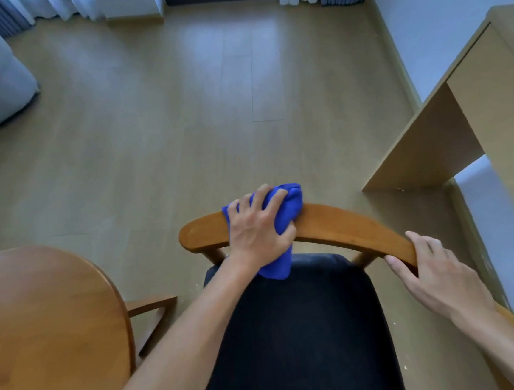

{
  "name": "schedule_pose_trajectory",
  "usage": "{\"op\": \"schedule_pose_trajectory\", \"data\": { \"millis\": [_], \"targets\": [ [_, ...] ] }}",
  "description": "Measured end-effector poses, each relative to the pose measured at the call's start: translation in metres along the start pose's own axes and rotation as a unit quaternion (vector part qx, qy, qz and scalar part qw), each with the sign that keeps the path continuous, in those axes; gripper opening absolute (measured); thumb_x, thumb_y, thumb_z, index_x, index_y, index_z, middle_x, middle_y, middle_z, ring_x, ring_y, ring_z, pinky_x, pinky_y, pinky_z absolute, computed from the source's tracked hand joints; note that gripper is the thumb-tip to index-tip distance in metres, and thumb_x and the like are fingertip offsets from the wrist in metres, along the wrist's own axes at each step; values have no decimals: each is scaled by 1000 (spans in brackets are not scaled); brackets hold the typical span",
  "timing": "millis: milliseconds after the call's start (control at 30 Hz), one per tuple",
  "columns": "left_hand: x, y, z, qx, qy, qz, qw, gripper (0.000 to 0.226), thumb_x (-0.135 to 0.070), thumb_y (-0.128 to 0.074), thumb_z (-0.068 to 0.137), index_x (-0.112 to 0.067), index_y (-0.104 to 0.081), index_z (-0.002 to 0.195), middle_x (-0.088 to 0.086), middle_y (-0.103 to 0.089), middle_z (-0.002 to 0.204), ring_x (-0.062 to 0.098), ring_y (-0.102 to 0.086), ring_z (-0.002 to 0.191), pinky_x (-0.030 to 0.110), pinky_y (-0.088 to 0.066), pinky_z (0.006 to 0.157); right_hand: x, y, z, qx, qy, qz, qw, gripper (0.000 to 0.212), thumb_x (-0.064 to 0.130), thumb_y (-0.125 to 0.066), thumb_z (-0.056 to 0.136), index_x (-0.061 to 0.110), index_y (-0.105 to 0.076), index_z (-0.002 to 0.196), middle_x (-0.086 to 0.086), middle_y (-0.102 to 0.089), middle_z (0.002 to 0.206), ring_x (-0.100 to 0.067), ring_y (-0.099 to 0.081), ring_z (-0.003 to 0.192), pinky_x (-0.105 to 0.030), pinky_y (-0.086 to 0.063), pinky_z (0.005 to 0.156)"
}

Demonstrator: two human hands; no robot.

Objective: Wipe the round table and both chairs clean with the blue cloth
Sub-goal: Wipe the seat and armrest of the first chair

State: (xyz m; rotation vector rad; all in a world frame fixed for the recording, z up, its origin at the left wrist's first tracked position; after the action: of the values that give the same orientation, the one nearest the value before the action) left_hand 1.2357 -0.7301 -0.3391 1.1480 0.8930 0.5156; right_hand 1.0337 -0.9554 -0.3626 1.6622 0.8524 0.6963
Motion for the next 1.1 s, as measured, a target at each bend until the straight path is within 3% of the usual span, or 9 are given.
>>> {"op": "schedule_pose_trajectory", "data": {
  "millis": [167,367,467,533,667,767,867,967,1100],
  "targets": [
    [90,31,-16,-9,135,-50,990,58,-42,-52,72,-25,-57,127,-3,-52,128,28,-56,106,42,-44,91,0,0,0,-5,0,6,1000,78,73,-18,83,21,-32,140,-4,-50,134,-25,-60,108,-43,-55,79],
    [115,32,-20,-55,214,-163,962,56,-40,-52,72,-28,-56,127,-6,-55,125,21,-55,109,30,-40,90,-2,0,0,-5,5,19,1000,82,75,-14,82,21,-33,140,-4,-49,135,-23,-59,109,-40,-54,81],
    [112,32,-19,-48,237,-151,958,55,-42,-51,71,-29,-57,125,-8,-55,125,22,-55,110,31,-39,89,-3,0,-1,-10,3,20,1000,83,76,-10,82,21,-32,140,-3,-48,136,-23,-58,110,-38,-53,83],
    [87,26,-14,-41,204,-81,975,54,-41,-50,72,-28,-58,123,-6,-54,126,26,-55,108,38,-41,90,-2,0,-1,-10,4,15,1000,83,76,-9,82,21,-31,140,-4,-46,138,-23,-57,112,-38,-53,85],
    [-20,-10,11,-7,51,-7,999,53,-44,-53,75,-21,-61,121,4,-55,127,33,-53,107,47,-35,100,-1,1,-1,1,1,19,1000,80,74,-14,84,20,-27,143,-6,-42,142,-25,-53,118,-40,-51,91],
    [-115,-48,12,53,-40,0,998,52,-50,-53,73,-26,-60,118,3,-56,125,32,-51,106,51,-28,105,-2,1,-2,15,-5,23,1000,73,69,-31,87,21,-28,142,-5,-39,142,-25,-49,120,-40,-47,93],
    [-174,-68,-3,89,-135,-24,987,44,-48,-57,73,-24,-63,108,2,-59,118,34,-54,97,55,-26,106,0,-2,-2,17,2,9,1000,60,52,-49,81,18,-36,129,-3,-43,134,-24,-49,115,-36,-44,86],
    [-142,-54,-1,78,-179,-35,980,50,-47,-57,72,-22,-63,115,4,-58,123,32,-55,102,53,-31,104,-1,0,-1,18,9,6,1000,68,54,-54,79,21,-31,134,-1,-42,134,-23,-50,116,-37,-46,88],
    [-11,-2,8,34,-14,-36,999,64,-52,-45,73,-19,-59,126,5,-55,129,33,-58,105,45,-41,95,-2,-2,-1,4,22,-2,1000,76,61,-51,81,23,-23,141,-1,-42,139,-21,-52,118,-37,-49,92]
  ]
}}
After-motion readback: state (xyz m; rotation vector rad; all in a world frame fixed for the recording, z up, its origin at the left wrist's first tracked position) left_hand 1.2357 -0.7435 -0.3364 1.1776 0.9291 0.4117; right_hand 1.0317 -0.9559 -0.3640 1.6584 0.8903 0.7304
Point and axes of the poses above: each hand's wrist, its own z-axis towards the middle knuckle, its own y-axis out of the back of the hand, x = y × z, the point moved 4 cm from there along z, towards the middle knuckle
